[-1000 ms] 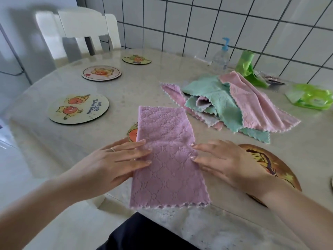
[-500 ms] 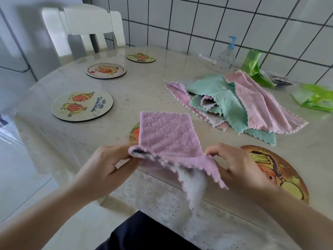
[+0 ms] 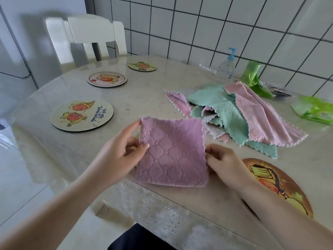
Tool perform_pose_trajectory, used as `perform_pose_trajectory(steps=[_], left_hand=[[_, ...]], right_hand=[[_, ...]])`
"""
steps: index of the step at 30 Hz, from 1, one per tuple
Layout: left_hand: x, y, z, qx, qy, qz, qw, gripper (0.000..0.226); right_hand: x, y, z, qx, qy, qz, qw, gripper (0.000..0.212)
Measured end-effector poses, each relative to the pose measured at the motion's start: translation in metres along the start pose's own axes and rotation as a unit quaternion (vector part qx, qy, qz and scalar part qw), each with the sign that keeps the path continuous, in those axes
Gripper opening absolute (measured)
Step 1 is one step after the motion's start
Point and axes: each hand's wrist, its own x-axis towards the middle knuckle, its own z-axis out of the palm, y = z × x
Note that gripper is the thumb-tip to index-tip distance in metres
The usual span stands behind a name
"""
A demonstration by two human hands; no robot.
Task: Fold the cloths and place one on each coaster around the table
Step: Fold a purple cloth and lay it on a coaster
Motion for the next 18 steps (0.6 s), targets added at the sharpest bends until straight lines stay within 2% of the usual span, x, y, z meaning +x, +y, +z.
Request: perform_pose_trajectory(steps=[2, 3, 7, 11, 14, 18], left_hand=[[0.010, -0.004, 0.000, 0.043, -0.003, -0.003, 0.999, 0.071], [0.013, -0.007, 0.000, 0.060, -0.006, -0.008, 0.998, 0.072], [0.020, -0.011, -0.004, 0.135, -0.020, -0.024, 0.990, 0.043], [0.022, -0.010, -0.003, 0.151, -0.015, -0.037, 0.988, 0.034], [0.025, -0.011, -0.002, 0.161, -0.011, -0.032, 0.986, 0.036], [0.026, -0.015, 0.001, 0.168, -0.008, -0.036, 0.985, 0.041]], right_hand=[[0.010, -0.001, 0.002, -0.013, 0.007, 0.016, 1.000, 0.017], [0.014, 0.001, 0.002, -0.012, 0.003, 0.025, 1.000, 0.015], [0.015, 0.001, 0.001, -0.016, 0.013, 0.057, 0.998, 0.027], [0.000, -0.004, 0.000, -0.065, -0.043, -0.039, 0.996, 0.041], [-0.002, -0.001, 0.002, -0.148, -0.065, -0.097, 0.982, 0.052], [0.002, 0.005, 0.006, -0.147, -0.040, -0.092, 0.984, 0.049]])
